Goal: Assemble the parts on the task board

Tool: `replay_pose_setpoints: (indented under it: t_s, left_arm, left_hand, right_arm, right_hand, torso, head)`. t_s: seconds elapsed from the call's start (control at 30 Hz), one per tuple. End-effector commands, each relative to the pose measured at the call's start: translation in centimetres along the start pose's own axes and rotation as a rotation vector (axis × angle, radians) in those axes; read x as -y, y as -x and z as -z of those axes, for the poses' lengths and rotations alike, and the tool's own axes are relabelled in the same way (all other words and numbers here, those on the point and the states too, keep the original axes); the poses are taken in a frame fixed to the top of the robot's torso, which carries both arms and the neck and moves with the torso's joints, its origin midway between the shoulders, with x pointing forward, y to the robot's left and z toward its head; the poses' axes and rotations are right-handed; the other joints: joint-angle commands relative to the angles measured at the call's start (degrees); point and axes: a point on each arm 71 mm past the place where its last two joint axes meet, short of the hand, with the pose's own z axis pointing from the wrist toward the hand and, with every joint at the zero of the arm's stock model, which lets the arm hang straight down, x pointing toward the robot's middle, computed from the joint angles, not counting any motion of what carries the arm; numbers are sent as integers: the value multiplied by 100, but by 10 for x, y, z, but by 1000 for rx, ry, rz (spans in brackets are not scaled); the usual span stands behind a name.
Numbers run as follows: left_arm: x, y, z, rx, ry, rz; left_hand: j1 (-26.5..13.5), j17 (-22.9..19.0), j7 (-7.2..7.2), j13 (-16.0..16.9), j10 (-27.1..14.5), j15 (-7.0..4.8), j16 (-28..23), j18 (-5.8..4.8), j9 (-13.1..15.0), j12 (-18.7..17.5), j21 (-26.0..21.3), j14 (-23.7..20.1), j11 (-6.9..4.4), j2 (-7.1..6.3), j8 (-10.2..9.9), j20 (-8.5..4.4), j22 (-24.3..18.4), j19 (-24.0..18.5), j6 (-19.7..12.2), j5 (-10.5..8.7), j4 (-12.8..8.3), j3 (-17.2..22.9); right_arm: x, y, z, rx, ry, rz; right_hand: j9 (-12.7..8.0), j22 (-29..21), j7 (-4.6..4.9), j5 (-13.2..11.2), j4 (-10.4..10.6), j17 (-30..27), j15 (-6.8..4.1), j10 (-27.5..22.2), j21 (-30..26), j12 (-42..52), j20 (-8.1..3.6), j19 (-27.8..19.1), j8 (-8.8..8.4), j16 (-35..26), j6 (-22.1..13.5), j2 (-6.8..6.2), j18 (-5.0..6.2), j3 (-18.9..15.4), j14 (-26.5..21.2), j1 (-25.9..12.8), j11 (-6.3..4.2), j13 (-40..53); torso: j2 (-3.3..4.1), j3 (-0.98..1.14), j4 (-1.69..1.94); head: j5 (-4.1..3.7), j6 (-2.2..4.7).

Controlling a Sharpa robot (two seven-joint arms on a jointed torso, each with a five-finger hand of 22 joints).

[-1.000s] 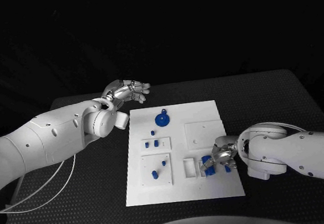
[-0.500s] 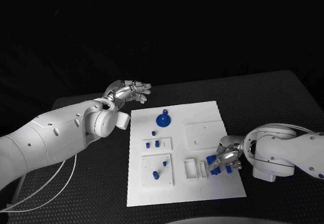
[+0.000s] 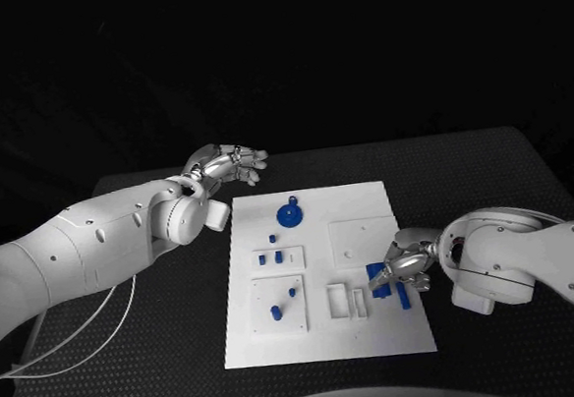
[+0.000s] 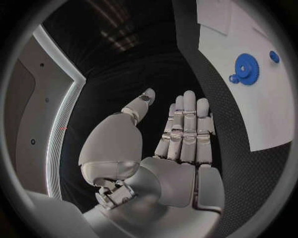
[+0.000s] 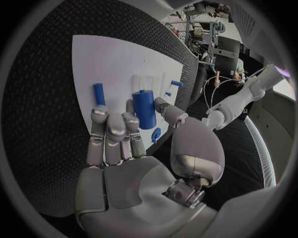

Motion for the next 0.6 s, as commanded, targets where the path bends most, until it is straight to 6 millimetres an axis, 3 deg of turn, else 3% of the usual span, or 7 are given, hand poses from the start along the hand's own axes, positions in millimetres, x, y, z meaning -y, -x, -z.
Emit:
replay_pose_setpoints:
  t_s: [0.03, 0.23, 0.43, 0.6]
  left_arm:
    - [1, -3, -1, -19, -6, 11]
    - [2, -4, -1, -22, -5, 12]
    - [2, -7, -1, -27, -6, 13]
    - [2, -8, -1, -30, -6, 14]
  left_hand:
    - [-49, 8, -1, -7, -9, -6, -30, 53, -10, 35, -38, 27, 38, -11, 1, -11, 7, 21, -45, 29, 13, 3]
    - [-45, 11, -2, -7, -10, -6, -32, 53, -10, 35, -39, 28, 38, -11, 2, -11, 9, 21, -45, 30, 11, 4]
    - [-43, 14, -2, -7, -9, -6, -33, 54, -10, 35, -40, 29, 38, -12, 3, -11, 11, 22, -44, 31, 10, 5]
    - [-43, 17, -2, -7, -10, -6, -35, 53, -10, 35, -40, 29, 38, -11, 3, -11, 12, 22, -44, 32, 10, 5]
  right_arm:
    - [-6, -5, 0, -61, -2, -47]
    - [-21, -8, -9, -72, 4, -58]
    - [-37, -13, -18, -77, 23, -52]
    - [-42, -19, -24, -95, 22, -42]
  right_hand:
    - [94, 71, 15, -2, -28, -11, -27, 34, 32, -26, 24, 35, 61, 27, 43, 38, 92, 28, 22, -59, 11, 8]
    - [102, 68, 14, -31, -16, -27, -26, 28, 35, -36, 29, 29, 61, 35, 48, 46, 92, 22, 14, -145, 11, 15]
    - [134, 50, -15, -71, 190, -69, -46, 27, 36, -66, 23, 33, 91, 48, 111, -185, 92, 15, -2, -466, -18, 25]
    - [147, 46, -26, -71, 223, -81, -56, 26, 40, -74, 12, 38, 103, 54, 130, -154, 92, 38, -5, -496, -29, 30]
  torso:
    - [5, -13, 7]
    - [9, -12, 14]
    - [15, -12, 25]
    - [15, 0, 15]
  head:
    - [-6, 1]
    - [-3, -10]
    - [-5, -4]
    - [35, -24]
